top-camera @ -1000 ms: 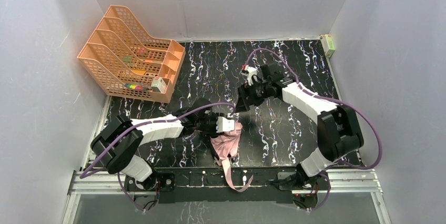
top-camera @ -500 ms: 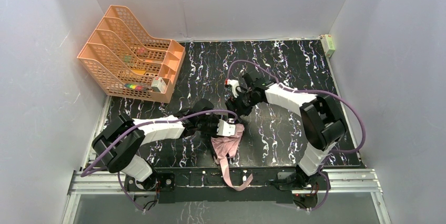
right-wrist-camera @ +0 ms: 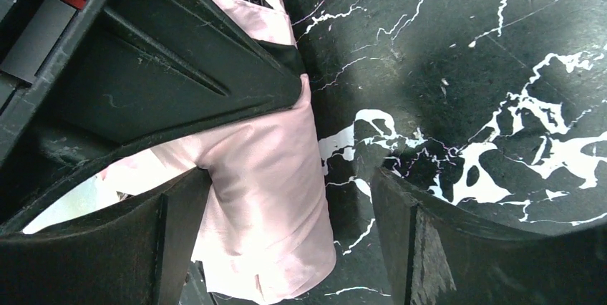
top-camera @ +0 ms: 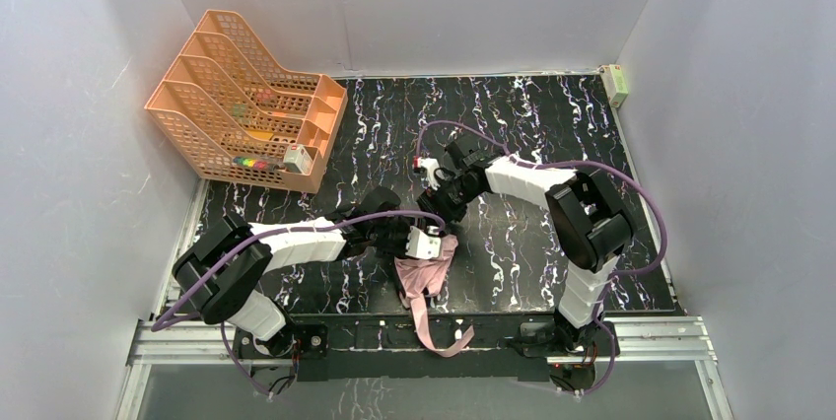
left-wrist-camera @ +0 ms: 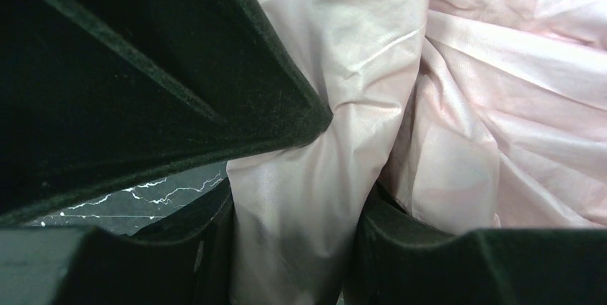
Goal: Put away the umbrella
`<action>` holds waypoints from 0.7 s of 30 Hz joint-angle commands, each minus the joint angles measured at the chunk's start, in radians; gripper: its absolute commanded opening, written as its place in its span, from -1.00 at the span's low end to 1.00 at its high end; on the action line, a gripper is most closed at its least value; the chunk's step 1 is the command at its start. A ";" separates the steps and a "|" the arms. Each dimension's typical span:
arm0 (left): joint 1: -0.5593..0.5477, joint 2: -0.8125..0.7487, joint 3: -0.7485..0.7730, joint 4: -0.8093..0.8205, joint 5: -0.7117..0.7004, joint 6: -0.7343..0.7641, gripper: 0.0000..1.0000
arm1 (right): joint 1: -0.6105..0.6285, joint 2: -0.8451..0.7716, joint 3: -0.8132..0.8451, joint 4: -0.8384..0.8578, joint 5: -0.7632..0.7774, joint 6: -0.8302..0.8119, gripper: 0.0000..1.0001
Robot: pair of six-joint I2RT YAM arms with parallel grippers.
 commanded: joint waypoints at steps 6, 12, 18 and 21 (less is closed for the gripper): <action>-0.006 -0.012 -0.041 0.030 -0.021 0.048 -1.00 | 0.032 0.024 -0.008 -0.072 -0.019 -0.029 0.76; -0.009 -0.027 -0.071 0.100 -0.083 0.054 -1.00 | 0.038 0.025 -0.019 -0.114 0.033 -0.021 0.69; -0.018 -0.032 -0.098 0.185 -0.154 0.065 -1.00 | 0.040 0.058 -0.010 -0.164 0.069 -0.017 0.65; -0.020 -0.047 -0.127 0.249 -0.186 0.070 -1.00 | 0.044 0.057 -0.012 -0.153 0.094 0.010 0.59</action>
